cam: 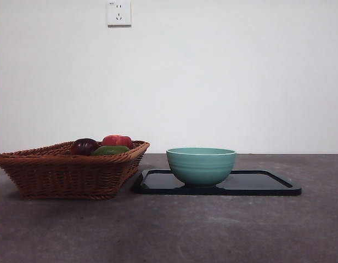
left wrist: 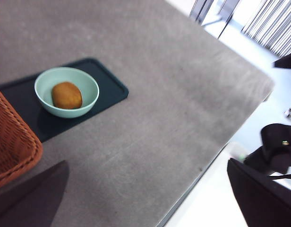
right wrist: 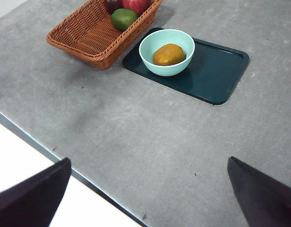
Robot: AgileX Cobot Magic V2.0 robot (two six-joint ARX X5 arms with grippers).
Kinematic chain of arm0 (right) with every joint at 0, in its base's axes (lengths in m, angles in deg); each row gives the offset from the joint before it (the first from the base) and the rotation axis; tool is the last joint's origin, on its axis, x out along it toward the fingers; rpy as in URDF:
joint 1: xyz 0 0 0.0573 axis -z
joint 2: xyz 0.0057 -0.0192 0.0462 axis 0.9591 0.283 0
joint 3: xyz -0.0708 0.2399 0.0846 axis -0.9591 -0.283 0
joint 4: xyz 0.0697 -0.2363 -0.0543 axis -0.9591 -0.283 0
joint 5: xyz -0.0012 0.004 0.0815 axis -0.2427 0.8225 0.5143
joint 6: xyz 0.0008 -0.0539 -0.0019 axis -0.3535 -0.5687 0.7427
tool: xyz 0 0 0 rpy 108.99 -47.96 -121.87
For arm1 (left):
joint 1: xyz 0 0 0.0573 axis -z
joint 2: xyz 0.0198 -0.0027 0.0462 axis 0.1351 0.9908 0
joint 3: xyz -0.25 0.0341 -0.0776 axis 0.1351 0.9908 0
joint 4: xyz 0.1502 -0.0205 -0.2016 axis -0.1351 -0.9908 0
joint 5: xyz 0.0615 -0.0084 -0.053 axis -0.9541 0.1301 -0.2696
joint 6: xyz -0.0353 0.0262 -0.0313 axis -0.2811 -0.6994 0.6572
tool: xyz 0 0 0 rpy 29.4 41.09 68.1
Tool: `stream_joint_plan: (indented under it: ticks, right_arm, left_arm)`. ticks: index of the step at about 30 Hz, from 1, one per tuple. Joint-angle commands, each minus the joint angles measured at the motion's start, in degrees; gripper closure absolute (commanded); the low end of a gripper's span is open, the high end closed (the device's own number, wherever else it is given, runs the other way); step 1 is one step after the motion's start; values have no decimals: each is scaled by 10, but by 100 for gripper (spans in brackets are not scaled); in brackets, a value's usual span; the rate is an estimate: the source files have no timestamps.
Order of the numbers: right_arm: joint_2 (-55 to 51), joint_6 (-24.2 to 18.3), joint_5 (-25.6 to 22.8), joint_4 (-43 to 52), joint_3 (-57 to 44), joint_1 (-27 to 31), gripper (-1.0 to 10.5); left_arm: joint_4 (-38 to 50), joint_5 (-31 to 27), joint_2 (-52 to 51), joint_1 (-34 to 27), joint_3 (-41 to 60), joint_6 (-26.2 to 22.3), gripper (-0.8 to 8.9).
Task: Pick up the wifruite, put it on the bowl, pick up the plate, put it on desk
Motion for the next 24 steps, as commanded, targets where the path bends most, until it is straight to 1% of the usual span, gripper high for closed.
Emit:
stream_joint_plan:
  ticks: [1, 8, 19, 24]
  right_arm:
    - [1, 5, 2, 8, 6, -3, 326]
    - [1, 3, 2, 7, 6, -3, 326]
    - [1, -1, 2, 8, 6, -3, 326]
    - [1, -1, 2, 8, 6, -3, 326]
  left_arm:
    - [6, -3, 68, -1, -42, 6, 160]
    - [-27, -2, 244, -24, -167, 6, 155]
    - [-181, 4, 494, -82, -404, 5, 156]
    - [-221, 4, 583, -103, -491, -14, 156]
